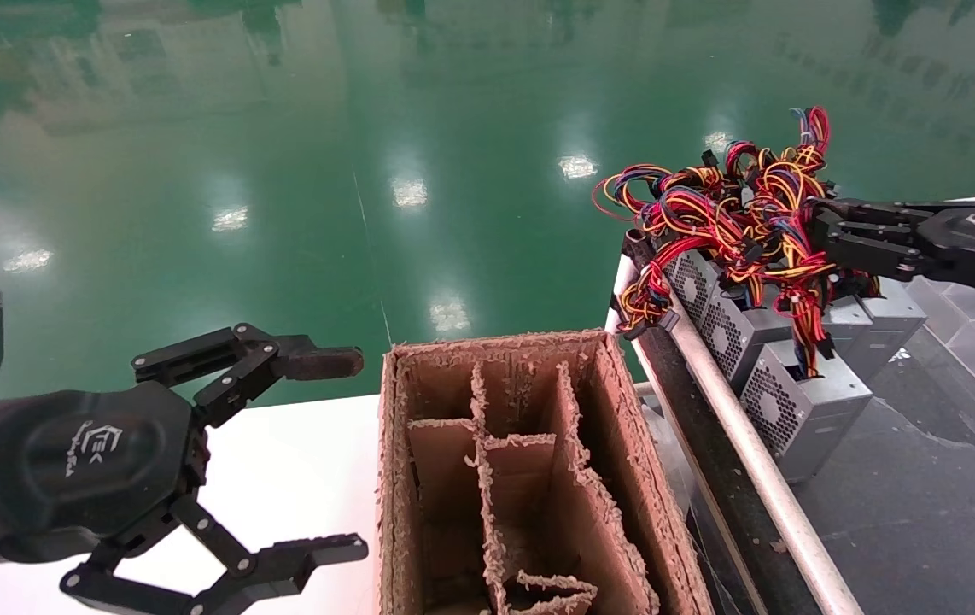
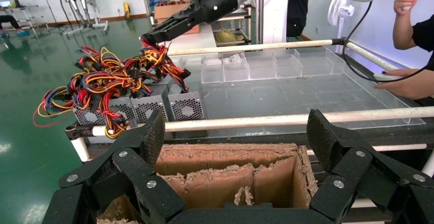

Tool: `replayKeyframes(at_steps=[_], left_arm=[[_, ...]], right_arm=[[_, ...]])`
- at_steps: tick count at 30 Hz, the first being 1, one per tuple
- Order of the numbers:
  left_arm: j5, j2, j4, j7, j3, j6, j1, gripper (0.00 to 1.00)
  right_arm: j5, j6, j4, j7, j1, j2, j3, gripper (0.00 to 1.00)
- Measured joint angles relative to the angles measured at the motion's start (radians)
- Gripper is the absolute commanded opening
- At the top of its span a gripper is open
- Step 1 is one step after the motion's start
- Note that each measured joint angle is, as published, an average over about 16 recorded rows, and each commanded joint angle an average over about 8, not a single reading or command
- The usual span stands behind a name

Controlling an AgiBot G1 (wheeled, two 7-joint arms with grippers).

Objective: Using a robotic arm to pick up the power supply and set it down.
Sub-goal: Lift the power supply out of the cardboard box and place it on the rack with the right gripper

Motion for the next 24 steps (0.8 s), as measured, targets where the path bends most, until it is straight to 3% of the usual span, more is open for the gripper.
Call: replayKeyframes(at_steps=[6,24], left_arm=[[0.0,0.0,0.0,0.0,0.0,0.0,0.0,1.0],[-0.001,-0.001,0.0,0.001,0.001,-0.001,0.0,1.0]], right_arm=[[-0.016,-0.039,-0.059,-0.022,0.031,-0.023,-0.009,1.0],[-0.078,-0.113,-0.067,0.027,0.097,0.017,-0.04,1.0]])
